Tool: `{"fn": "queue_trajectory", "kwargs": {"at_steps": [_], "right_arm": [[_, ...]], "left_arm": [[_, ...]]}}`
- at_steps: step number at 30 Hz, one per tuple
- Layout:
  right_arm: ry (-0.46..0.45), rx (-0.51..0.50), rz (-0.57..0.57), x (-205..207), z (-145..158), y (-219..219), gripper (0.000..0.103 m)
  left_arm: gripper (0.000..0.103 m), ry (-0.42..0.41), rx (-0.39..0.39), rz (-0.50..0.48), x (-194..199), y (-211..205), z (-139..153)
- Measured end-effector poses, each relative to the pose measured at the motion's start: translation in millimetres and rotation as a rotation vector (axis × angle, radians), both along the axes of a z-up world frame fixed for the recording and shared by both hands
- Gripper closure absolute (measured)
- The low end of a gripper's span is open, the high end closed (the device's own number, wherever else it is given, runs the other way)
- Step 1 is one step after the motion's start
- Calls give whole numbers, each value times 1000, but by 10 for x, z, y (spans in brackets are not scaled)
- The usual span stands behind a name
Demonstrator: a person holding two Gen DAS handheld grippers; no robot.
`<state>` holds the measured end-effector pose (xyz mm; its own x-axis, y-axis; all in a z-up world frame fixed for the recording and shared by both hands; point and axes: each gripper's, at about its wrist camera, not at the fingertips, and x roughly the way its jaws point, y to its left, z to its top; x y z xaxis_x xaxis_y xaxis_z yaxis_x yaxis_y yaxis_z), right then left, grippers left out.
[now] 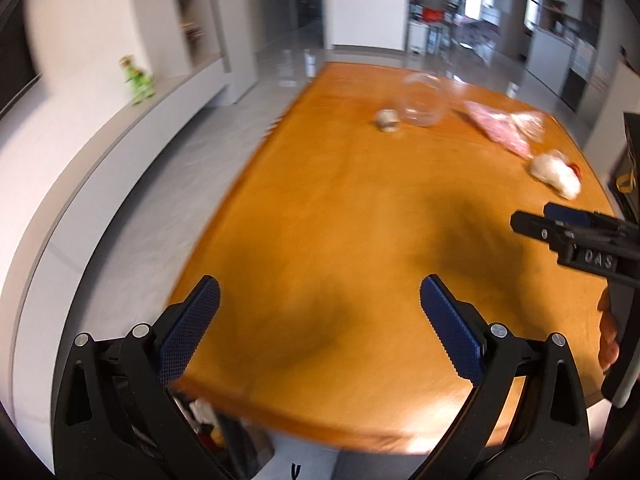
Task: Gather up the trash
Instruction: 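Move both open tools back over the table, then grasp the crumpled clear bag with the right gripper while the left grasps the pink-filled bag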
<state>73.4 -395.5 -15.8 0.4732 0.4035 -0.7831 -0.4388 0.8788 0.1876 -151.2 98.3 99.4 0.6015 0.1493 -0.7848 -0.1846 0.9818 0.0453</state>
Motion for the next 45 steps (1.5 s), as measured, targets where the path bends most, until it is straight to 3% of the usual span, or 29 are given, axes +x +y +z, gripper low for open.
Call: {"fn": "queue_trajectory", "kwargs": {"at_steps": [11, 22, 25, 27, 30, 37, 45], "right_arm": [[-13, -79, -217, 1010, -30, -826, 23], [-32, -329, -251, 1573, -306, -803, 23], [-56, -376, -240, 1636, -320, -739, 38], [-63, -371, -228, 1695, -293, -723, 55], [-40, -282, -211, 1754, -191, -739, 67], [-43, -140, -225, 1978, 234, -810, 67], [-59, -88, -313, 2295, 502, -1001, 67]], "left_arm": [[6, 68, 35, -231, 1006, -942, -43], [6, 153, 46, -333, 1803, -1467, -294], [6, 162, 44, -345, 1950, -1559, -335], [6, 168, 45, -350, 2044, -1614, -369], [6, 180, 40, -353, 2154, -1648, -412], [6, 170, -7, -335, 2481, -1688, -385], [6, 136, -56, -297, 3146, -1879, -358]]}}
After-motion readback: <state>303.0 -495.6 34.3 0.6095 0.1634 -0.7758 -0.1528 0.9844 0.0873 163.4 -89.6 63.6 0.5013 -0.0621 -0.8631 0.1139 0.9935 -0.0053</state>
